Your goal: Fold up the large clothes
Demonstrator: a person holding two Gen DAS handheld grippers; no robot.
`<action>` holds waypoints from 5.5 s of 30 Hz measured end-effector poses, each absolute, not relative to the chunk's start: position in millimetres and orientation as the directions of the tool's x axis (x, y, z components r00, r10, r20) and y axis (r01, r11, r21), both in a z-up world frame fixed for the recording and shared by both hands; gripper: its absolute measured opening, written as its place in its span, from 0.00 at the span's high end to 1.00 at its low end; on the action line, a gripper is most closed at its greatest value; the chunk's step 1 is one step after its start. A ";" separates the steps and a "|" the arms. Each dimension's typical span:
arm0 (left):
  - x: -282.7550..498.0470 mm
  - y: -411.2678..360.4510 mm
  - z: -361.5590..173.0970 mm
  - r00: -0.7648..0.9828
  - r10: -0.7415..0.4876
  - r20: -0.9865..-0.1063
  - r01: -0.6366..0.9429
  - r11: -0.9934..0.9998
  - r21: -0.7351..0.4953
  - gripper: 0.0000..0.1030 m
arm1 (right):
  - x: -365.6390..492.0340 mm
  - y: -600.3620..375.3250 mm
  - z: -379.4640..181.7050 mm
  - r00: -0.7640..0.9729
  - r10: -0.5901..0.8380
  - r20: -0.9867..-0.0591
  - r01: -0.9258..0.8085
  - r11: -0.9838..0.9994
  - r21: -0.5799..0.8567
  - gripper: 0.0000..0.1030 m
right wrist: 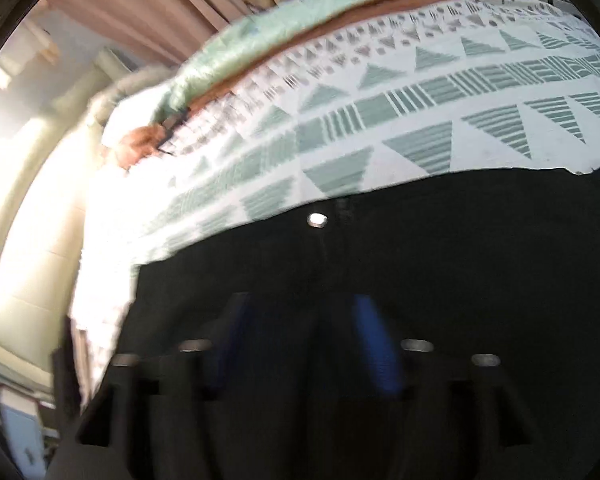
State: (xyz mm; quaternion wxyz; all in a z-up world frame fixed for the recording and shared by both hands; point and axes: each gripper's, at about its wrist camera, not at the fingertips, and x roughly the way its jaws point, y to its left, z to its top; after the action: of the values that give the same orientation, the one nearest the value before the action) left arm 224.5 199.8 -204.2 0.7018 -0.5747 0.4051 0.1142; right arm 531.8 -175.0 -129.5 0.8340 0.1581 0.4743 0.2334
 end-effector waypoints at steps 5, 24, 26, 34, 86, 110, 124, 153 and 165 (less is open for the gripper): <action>235.6 201.8 -207.3 0.659 -0.317 -0.682 -0.612 0.301 -0.731 0.64 | 492.8 -201.5 -117.5 0.448 0.541 -0.712 -0.259 0.841 0.475 0.42; 254.1 167.5 -102.4 0.773 -0.323 -0.547 -0.385 0.446 -0.808 0.88 | 357.6 -245.2 -144.0 0.414 0.604 -0.681 -0.256 0.795 0.550 0.71; 258.6 158.9 -87.6 0.777 -0.327 -0.538 -0.358 0.473 -0.805 0.89 | 343.9 -246.8 -146.6 0.417 0.603 -0.680 -0.260 0.796 0.547 0.71; 274.9 120.9 -37.5 0.786 -0.349 -0.511 -0.261 0.562 -0.785 0.89 | 313.8 -247.1 -158.2 0.428 0.573 -0.699 -0.249 0.818 0.519 0.71; 360.2 -181.3 -74.0 0.435 -0.591 -0.679 0.062 0.772 -0.632 0.44 | 278.6 -522.1 -124.9 0.612 0.528 -0.588 0.040 0.722 0.691 0.34; 298.9 -21.0 -120.9 0.492 -0.344 -0.800 -0.226 0.837 -0.498 0.44 | 310.7 -475.4 -142.1 0.585 0.527 -0.616 -0.051 0.782 0.621 0.85; 300.8 -58.5 -135.8 0.468 -0.381 -0.797 -0.173 0.845 -0.505 0.44 | 286.0 -523.3 -166.8 0.608 0.493 -0.622 0.049 0.759 0.650 0.88; 377.0 -44.1 -139.6 0.499 -0.364 -0.787 -0.168 0.850 -0.500 0.53 | 416.5 -462.2 -100.0 0.483 0.441 -0.756 -0.112 0.888 0.446 0.42; 433.2 -21.1 -147.9 0.544 -0.339 -0.768 -0.149 0.861 -0.486 0.53 | 465.7 -445.7 -117.2 0.426 0.406 -0.809 -0.133 0.912 0.388 0.42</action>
State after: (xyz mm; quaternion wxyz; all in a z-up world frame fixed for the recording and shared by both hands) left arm 433.2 -21.1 -147.9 0.8402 -0.2574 0.4740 -0.0564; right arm 465.7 -445.7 -117.2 0.8337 0.1333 0.5109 0.1617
